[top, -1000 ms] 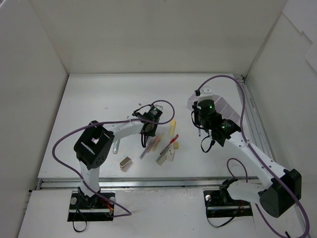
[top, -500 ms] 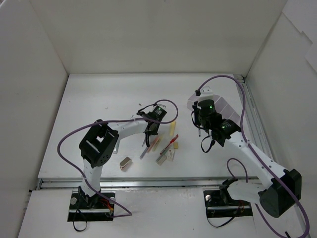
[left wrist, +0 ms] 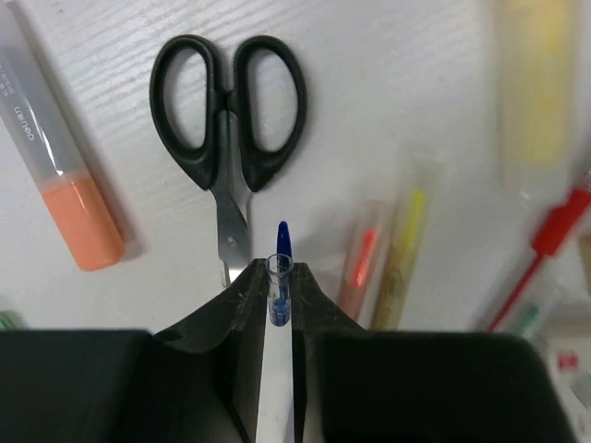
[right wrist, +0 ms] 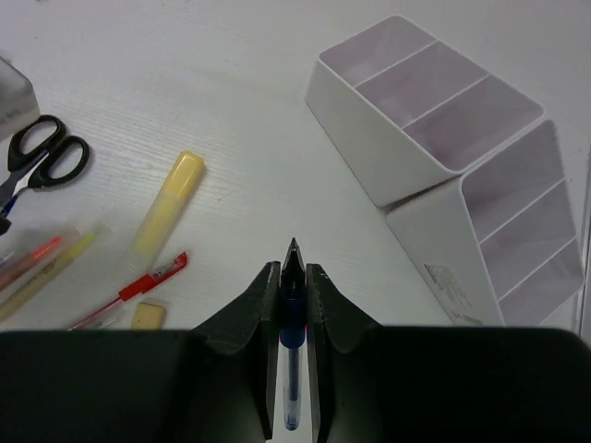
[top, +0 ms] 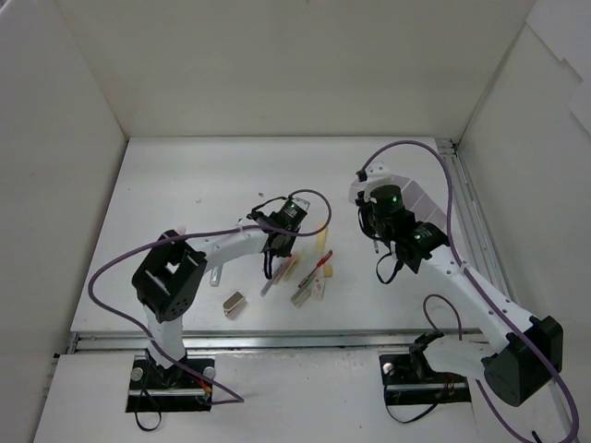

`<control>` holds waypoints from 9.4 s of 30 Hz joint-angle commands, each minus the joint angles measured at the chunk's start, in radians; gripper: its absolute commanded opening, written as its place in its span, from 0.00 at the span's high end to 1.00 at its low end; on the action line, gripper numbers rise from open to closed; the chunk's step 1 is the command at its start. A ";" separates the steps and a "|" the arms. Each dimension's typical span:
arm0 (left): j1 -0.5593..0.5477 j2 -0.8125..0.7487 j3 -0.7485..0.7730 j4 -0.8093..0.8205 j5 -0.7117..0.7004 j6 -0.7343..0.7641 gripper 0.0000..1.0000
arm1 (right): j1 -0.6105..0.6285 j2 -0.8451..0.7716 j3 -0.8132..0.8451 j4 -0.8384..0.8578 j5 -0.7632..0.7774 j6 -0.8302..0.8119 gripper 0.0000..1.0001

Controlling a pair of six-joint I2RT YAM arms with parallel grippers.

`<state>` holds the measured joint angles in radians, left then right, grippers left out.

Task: Sort the stationery into containers
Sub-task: Place the pen cap at the center of the board, then pick up the pen cap from the center of the board, then place the pen at the center of the board, then pick up the pen from the center of the board.

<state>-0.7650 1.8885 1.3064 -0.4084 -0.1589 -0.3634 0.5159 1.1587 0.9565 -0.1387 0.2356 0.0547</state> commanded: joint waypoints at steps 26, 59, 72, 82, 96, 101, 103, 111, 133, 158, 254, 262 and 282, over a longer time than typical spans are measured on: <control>0.102 -0.375 -0.372 -0.086 0.102 -0.187 1.00 | 0.027 0.085 0.054 0.119 0.014 -0.457 1.00; 0.167 -0.269 -0.400 0.011 0.134 -0.155 0.80 | 0.030 0.136 0.083 0.119 0.039 -0.432 1.00; 0.167 -0.287 -0.463 -0.009 0.147 -0.149 0.76 | 0.030 0.133 0.079 0.114 0.030 -0.427 1.00; 0.167 -0.270 -0.463 -0.020 0.183 -0.160 0.80 | 0.027 0.137 0.084 0.108 0.033 -0.426 1.00; 0.124 -0.249 -0.449 -0.072 0.099 -0.200 0.81 | 0.029 0.150 0.091 0.106 0.033 -0.423 1.00; 0.124 -0.258 -0.464 -0.083 0.119 -0.215 0.83 | 0.030 0.150 0.093 0.105 0.033 -0.421 1.00; 0.124 -0.262 -0.469 -0.083 0.122 -0.223 0.83 | 0.030 0.150 0.093 0.105 0.031 -0.420 1.00; 0.113 -0.264 -0.464 -0.102 0.117 -0.239 0.75 | 0.030 0.150 0.093 0.105 0.027 -0.415 1.00; 0.095 -0.334 -0.314 -0.144 0.034 -0.123 1.00 | 0.029 0.069 0.030 0.099 -0.325 -0.698 1.00; 0.095 -0.657 -0.255 -0.106 0.477 -0.008 1.00 | 0.185 0.219 0.183 -0.173 -0.589 -1.445 1.00; 0.219 -0.615 -0.280 -0.090 0.282 0.015 1.00 | -0.271 0.774 0.373 -0.298 -0.504 -0.504 0.21; 0.239 -0.591 -0.268 -0.087 0.306 0.035 1.00 | -0.234 0.777 0.376 -0.320 -0.447 -0.497 0.76; 0.268 -0.624 -0.268 -0.070 0.410 0.052 1.00 | -0.165 0.511 0.392 -0.126 -0.341 -0.806 1.00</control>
<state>-0.5026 1.3025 0.9810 -0.5125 0.1909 -0.3325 0.3191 1.8706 1.3376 -0.3992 -0.1226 -0.5659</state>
